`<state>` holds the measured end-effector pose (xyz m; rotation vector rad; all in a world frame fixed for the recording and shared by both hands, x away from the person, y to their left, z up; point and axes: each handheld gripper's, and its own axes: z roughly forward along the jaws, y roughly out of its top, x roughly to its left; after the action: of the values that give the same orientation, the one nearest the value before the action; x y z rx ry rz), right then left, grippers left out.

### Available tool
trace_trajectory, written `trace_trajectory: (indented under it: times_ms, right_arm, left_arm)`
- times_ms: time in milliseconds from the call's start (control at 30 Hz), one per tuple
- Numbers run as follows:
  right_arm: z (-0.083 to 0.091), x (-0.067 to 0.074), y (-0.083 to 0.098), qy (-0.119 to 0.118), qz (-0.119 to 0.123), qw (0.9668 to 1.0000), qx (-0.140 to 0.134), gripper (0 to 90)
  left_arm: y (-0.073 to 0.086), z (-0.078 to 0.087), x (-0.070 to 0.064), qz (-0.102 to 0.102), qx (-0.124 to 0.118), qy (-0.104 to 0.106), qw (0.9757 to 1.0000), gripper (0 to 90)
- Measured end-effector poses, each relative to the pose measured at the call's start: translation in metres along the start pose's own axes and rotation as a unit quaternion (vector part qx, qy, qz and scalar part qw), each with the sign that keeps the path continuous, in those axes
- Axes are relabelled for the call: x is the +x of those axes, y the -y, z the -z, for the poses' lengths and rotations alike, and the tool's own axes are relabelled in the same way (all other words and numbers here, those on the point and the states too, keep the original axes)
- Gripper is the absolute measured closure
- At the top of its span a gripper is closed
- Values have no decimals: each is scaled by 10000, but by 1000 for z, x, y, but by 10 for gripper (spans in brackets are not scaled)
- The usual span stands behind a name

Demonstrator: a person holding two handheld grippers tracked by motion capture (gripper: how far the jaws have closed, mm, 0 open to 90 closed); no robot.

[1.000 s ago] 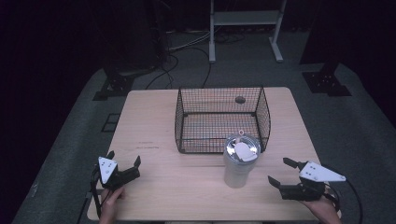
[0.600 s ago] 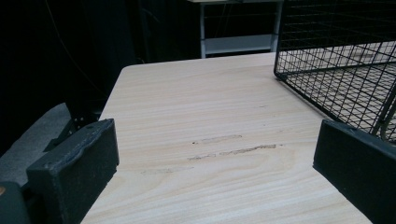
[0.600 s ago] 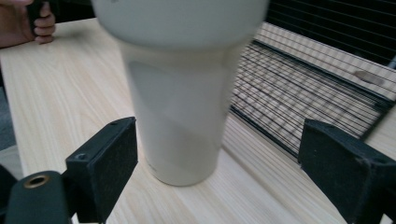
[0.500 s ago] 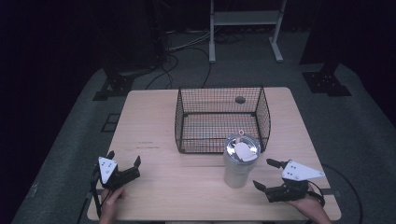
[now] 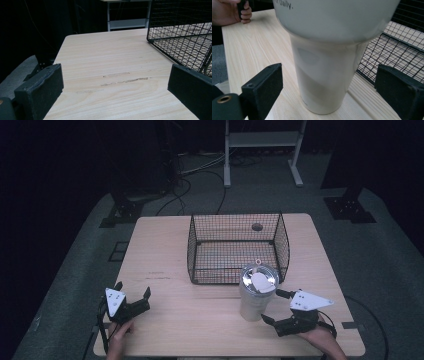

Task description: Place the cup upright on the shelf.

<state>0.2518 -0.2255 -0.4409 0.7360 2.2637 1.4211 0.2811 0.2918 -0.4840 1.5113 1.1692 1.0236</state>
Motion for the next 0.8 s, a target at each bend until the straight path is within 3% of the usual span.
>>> trace_trajectory:
  times_ms: [333, 800]
  right_arm:
    - [-17, -1, -6, 5, -92, 9999, -124, 72]
    - [-38, 2, -11, 41, -174, 9984, -535, 69]
  left_arm:
    - [0, 0, 0, 11, -4, 17, 10000, 0]
    - [0, 0, 1, 24, -5, 37, 10000, 0]
